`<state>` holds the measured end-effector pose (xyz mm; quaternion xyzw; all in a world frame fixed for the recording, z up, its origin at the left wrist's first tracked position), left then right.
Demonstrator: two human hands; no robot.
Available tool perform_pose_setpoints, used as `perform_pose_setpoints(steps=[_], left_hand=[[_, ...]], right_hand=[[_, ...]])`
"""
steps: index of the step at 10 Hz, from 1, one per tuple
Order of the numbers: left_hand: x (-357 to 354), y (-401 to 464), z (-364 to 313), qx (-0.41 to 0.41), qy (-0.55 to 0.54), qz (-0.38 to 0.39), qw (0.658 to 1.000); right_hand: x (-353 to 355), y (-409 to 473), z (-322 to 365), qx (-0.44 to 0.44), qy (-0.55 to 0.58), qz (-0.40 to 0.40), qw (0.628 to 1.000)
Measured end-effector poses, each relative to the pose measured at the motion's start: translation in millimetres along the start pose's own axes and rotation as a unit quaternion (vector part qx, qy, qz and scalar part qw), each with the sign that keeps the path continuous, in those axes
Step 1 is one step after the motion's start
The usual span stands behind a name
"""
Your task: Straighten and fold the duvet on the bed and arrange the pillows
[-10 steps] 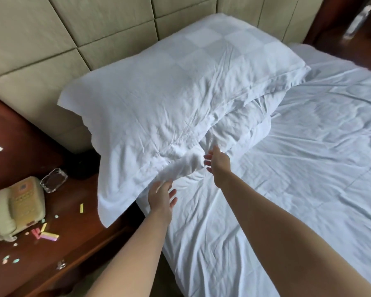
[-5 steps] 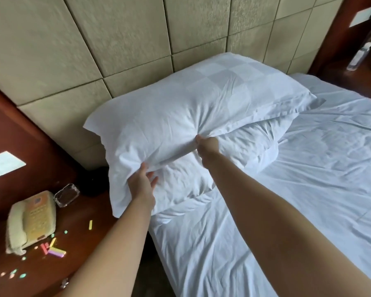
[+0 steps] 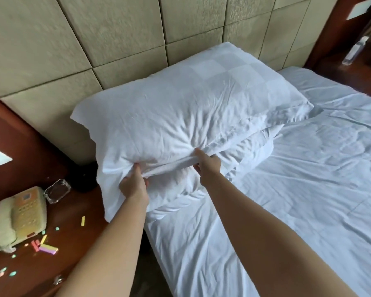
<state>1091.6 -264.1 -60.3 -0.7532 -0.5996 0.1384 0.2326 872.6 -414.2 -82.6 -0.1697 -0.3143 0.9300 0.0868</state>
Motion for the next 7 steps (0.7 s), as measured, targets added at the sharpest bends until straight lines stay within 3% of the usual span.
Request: perform_pose_setpoints(steps=[1,3,4,5,7], left_hand=[[15,-11,-3,0.01,-0.044,-0.03,0.999],[34,-41,28,0.106,-0.103,-0.031,0.989],[41,-46,53,0.156,-0.093,-0.02,0.983],[48,-46,68,0.175,-0.063,-0.016,0.982],[63,-47,75,0.14,0.057,0.048,0.987]], right_hand=[[3,-10,18,0.049,0.037,-0.04,0.997],[10,-11,61,0.14,-0.061,-0.07,0.986],[34,-8,39,0.082,-0.147,-0.094,0.981],[58,-13,17,0.042,-0.156,-0.095,0.982],[61,-41,24,0.032,-0.203,-0.04,0.978]])
Point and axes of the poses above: each hand's wrist, its own y-axis towards the middle knuckle, its own x-axis out of the back of the hand, z = x × y, the point moved 10 cm from there along y, towards the middle knuckle, and after that the axes turned 5 degrees about -z, right-handed, at the moved point
